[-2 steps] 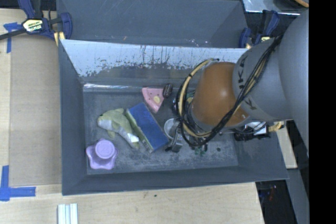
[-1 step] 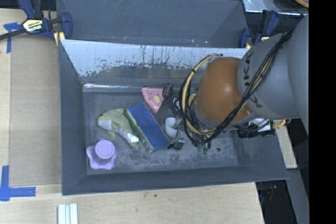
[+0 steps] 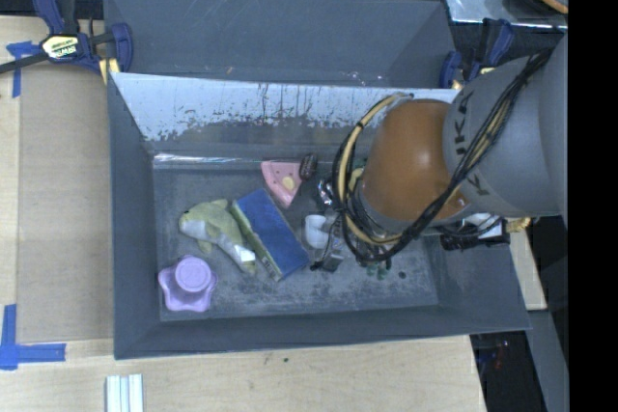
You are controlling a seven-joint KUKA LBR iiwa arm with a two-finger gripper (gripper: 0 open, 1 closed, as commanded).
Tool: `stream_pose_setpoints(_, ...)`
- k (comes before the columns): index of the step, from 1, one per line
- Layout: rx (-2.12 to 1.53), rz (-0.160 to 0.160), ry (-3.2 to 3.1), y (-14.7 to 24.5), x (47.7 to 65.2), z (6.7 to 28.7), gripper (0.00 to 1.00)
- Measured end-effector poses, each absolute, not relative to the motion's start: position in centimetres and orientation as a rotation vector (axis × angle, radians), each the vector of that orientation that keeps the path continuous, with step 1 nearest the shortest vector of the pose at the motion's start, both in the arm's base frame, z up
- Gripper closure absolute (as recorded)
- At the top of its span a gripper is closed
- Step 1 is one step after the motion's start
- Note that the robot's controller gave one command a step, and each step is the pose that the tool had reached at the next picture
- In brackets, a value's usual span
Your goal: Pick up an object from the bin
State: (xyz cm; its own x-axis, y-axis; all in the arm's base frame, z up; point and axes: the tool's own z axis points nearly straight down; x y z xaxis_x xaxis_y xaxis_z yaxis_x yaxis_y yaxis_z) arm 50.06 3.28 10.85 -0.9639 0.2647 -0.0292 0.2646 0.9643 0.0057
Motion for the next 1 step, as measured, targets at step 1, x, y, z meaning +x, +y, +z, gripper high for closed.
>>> stream_pose_setpoints(1,0.413,0.003,3.081,3.23,50.12,11.61,1.0)
